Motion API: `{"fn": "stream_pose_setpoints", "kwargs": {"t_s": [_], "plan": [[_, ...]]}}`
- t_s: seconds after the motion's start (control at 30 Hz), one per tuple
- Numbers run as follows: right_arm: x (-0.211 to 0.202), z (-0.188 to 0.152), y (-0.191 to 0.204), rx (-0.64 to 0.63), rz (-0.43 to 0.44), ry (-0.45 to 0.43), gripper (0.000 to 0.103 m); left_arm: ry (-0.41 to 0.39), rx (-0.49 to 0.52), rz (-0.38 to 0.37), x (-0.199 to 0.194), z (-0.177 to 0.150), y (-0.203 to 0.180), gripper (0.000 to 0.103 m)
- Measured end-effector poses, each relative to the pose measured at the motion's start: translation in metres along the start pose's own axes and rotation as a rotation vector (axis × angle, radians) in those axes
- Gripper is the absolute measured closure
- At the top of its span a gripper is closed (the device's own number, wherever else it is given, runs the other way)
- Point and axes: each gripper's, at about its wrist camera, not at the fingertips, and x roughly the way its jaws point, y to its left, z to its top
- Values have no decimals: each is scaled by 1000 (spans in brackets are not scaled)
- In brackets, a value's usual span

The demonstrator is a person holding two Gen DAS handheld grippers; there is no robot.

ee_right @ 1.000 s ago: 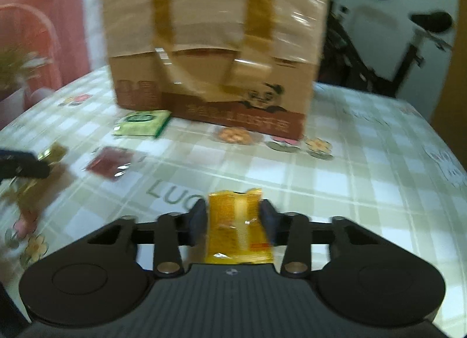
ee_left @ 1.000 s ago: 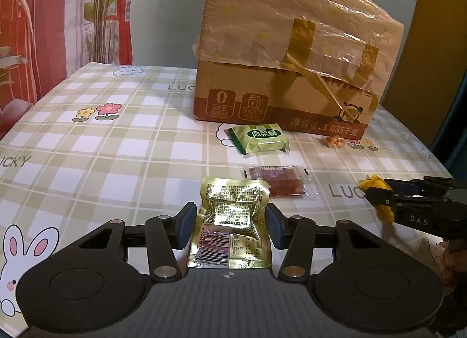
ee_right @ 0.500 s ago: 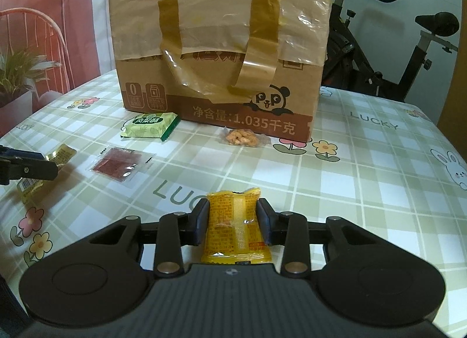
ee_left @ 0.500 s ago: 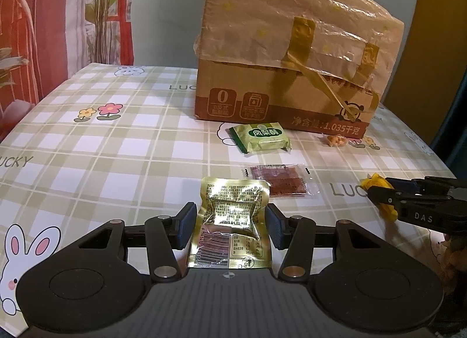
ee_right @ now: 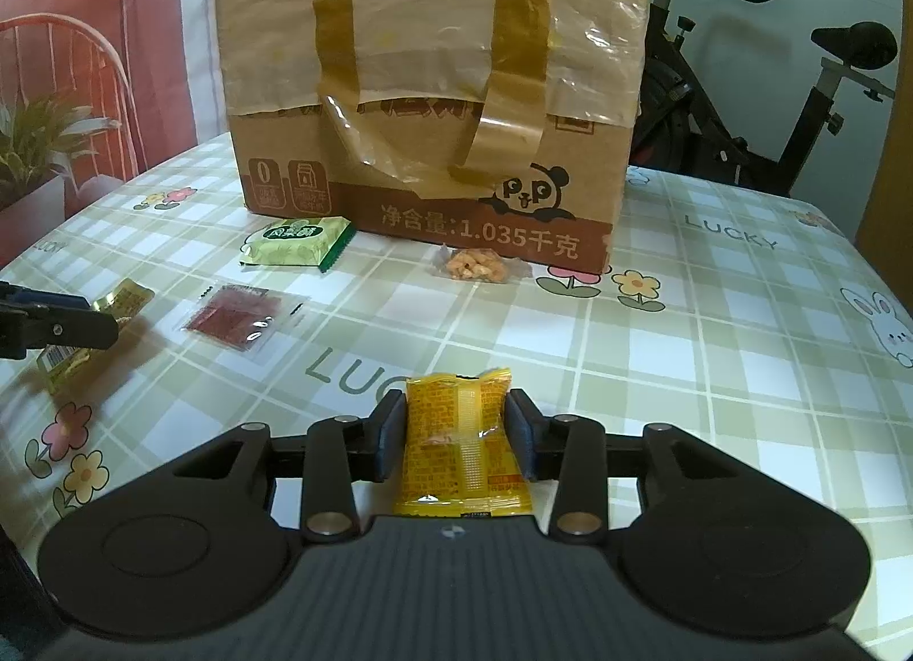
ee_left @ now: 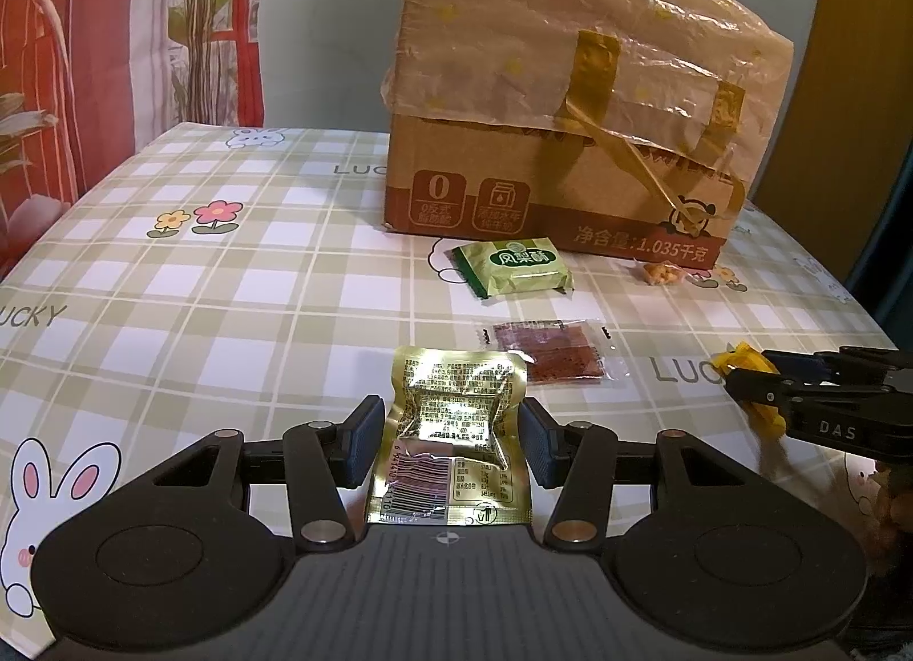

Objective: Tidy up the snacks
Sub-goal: 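Carry the gold foil pack and yellow packet over the box, then open both tools to drop the packs into the box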

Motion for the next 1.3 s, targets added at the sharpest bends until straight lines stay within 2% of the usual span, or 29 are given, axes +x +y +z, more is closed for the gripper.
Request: {"fn": "stream_pose_setpoints", "kwargs": {"t_s": [0.17,0.23,0.33,0.47,0.73,0.83,1.0,1.13,1.3], "plan": [[-1,1,-1,5,2,19,62,-5,5,7,0,3,0,49],[-1,3,-3,7,16,31,66,-30,14,17,-4,9,1,49],[-5,11,-7,21,48,23,67,-75,18,18,-11,25,1,49],[-20,37,-9,11,63,-67,67,-158,38,0,-25,58,-5,49],[-65,121,-15,-60,104,-327,67,-352,117,-57,-50,143,-27,49],[-73,155,-18,-91,110,-400,67,-392,124,-79,-48,175,-36,49],[-56,203,-23,-132,87,-439,67,-411,165,-98,-23,220,-62,49],[-28,226,-36,-102,74,-414,67,-388,192,-103,8,245,-80,49],[-1,240,-50,-80,57,-363,67,-347,216,-100,38,260,-90,48]]}}
